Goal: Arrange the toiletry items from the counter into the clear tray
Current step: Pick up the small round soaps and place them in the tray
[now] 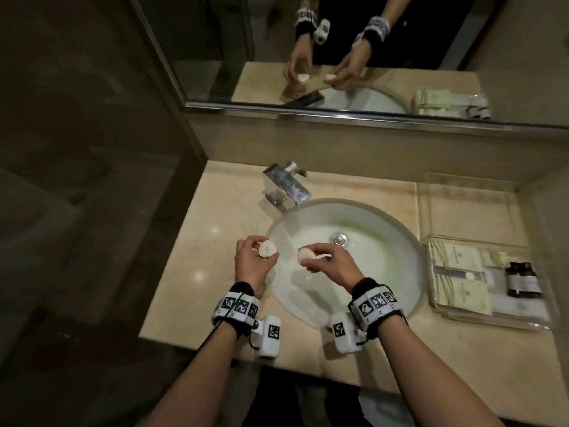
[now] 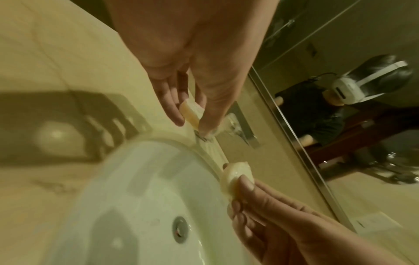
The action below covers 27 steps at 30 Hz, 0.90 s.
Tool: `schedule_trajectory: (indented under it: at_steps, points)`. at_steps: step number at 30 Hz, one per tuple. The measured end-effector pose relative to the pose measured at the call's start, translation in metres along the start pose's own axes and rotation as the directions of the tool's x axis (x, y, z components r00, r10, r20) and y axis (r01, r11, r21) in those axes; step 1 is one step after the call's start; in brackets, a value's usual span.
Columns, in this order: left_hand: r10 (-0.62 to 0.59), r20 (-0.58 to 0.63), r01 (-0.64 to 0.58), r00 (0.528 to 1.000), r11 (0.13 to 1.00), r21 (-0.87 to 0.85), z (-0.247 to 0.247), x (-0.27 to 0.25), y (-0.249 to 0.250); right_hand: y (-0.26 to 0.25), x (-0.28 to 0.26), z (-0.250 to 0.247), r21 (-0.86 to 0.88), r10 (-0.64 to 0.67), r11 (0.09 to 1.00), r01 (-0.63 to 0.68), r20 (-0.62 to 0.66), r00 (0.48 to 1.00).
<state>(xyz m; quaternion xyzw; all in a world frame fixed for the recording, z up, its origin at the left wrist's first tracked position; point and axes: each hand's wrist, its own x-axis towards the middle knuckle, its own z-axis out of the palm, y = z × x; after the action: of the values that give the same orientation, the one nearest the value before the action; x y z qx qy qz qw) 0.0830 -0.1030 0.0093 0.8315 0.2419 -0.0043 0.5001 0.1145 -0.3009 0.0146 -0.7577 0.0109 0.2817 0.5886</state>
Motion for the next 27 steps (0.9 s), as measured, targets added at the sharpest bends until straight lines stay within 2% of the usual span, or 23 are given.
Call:
schedule_trajectory:
  at_steps: [2,4,9,16,19,23,27]
  points:
    - [0.062,0.032,-0.063,0.998,0.998,0.014,0.025,-0.009,0.022,0.004,-0.014,-0.033,0.174,0.018,0.985,-0.009,-0.05,0.999]
    - [0.101,0.071,-0.102,0.992,0.995,0.0,0.052,-0.02,0.042,0.009,-0.032,-0.065,0.274,0.01,0.962,0.014,-0.086,0.996]
    - [0.165,0.191,-0.151,0.968,0.985,-0.082,0.114,-0.051,0.094,0.02,-0.076,-0.134,0.414,-0.008,0.907,0.074,-0.161,0.987]
    - [0.214,0.328,-0.172,0.92,0.973,-0.154,0.189,-0.093,0.15,0.051,-0.121,-0.208,0.62,0.023,0.773,0.137,-0.243,0.97]
    - [0.236,0.387,-0.185,0.891,0.969,-0.166,0.215,-0.109,0.165,0.061,-0.138,-0.232,0.662,0.035,0.735,0.15,-0.257,0.966]
    - [0.262,0.448,-0.195,0.855,0.962,-0.191,0.242,-0.126,0.181,0.073,-0.158,-0.255,0.661,0.058,0.735,0.153,-0.286,0.956]
    - [0.266,0.514,-0.2,0.815,0.963,-0.182,0.261,-0.135,0.191,0.081,-0.171,-0.27,0.675,0.023,0.713,0.19,-0.293,0.956]
